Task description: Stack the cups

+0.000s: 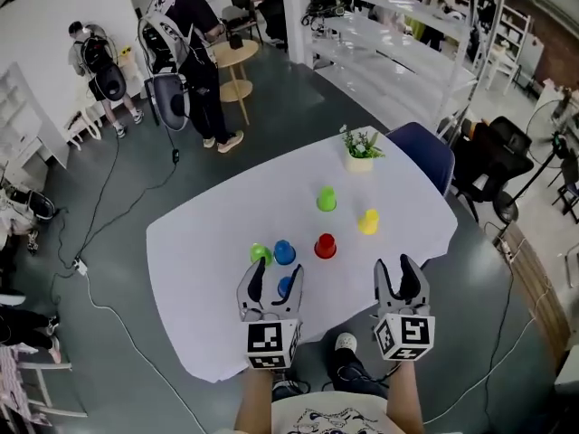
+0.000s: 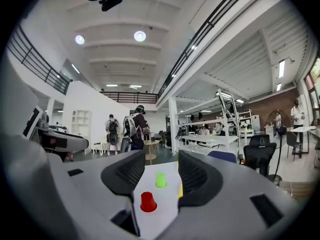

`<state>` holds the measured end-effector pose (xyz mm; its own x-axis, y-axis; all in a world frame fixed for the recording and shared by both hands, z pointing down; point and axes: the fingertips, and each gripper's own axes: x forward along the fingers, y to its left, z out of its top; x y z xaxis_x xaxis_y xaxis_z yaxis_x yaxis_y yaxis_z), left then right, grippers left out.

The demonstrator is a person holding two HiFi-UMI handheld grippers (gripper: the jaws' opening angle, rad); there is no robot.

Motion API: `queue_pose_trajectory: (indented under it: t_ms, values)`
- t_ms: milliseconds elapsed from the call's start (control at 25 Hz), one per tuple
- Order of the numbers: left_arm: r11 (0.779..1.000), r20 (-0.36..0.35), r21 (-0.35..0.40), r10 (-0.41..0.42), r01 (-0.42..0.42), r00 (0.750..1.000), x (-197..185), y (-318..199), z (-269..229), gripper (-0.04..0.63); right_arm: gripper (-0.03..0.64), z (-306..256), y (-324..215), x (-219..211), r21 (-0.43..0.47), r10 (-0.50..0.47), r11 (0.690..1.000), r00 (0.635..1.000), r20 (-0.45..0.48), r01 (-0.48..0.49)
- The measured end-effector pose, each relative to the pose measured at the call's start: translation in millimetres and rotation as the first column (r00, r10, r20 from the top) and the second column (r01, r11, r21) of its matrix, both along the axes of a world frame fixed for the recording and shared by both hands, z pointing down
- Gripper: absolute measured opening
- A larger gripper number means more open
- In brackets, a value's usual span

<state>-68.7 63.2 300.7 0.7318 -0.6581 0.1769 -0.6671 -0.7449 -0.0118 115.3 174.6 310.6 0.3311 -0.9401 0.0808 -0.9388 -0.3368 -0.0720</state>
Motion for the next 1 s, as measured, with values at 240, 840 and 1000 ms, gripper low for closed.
queue_pose_trajectory:
  t_ms: [240, 840, 1000]
  values:
    - [0.995, 0.015, 0.002, -0.104, 0.104, 0.994, 46, -19, 4, 0.279, 0.224, 6, -37, 57, -0.015, -0.117, 0.993, 0.993, 0.006, 0.117]
    - [0.939, 0.16, -0.097, -0.313, 0.33, 0.936, 40, -33, 70, 0.279, 0.235, 64, -108, 60, -0.109, -0.376, 0.918, 0.923, 0.077, 0.383]
    - [0.926, 0.204, -0.14, -0.321, 0.352, 0.925, 24, -38, 97, 0.282, 0.236, 81, -127, 41, -0.142, -0.418, 0.893, 0.904, 0.089, 0.427]
